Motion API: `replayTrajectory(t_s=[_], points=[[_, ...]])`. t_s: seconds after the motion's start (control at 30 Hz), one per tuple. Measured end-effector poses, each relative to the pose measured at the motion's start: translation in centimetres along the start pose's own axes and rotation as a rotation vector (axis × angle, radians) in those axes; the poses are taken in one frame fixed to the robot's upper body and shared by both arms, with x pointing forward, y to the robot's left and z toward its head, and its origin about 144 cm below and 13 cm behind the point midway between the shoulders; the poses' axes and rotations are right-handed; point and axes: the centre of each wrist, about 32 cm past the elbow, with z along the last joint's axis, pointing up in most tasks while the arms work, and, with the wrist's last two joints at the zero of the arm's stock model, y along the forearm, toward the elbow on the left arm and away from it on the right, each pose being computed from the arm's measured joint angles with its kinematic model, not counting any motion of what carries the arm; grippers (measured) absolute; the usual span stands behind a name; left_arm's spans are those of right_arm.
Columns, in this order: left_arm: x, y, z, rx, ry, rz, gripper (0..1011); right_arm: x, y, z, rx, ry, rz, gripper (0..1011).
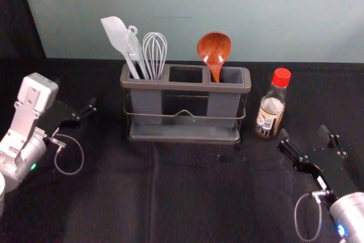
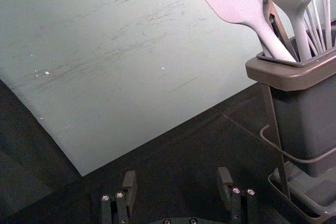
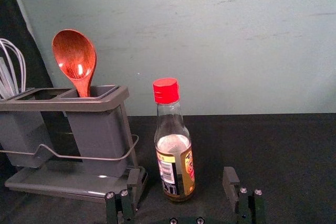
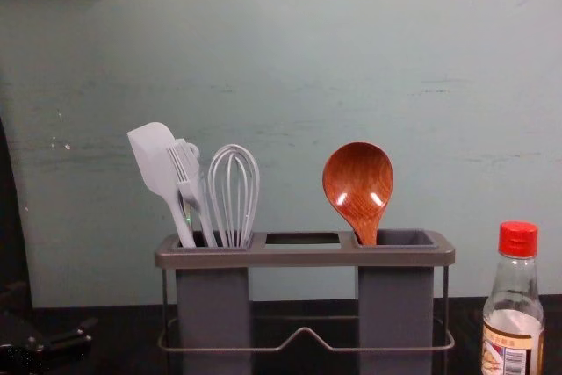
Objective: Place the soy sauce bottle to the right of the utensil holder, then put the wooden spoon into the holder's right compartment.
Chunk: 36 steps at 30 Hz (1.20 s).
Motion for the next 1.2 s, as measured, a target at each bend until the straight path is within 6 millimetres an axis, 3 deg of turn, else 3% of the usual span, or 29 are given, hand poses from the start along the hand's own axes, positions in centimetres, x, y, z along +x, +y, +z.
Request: replayTrajectory(t_s=[1.2], points=[[0.00,0.00,0.00,0.000,0.000,0.000,1005,-0.02,-0.03,0.01,0.001,-0.001,-0.002,1002]])
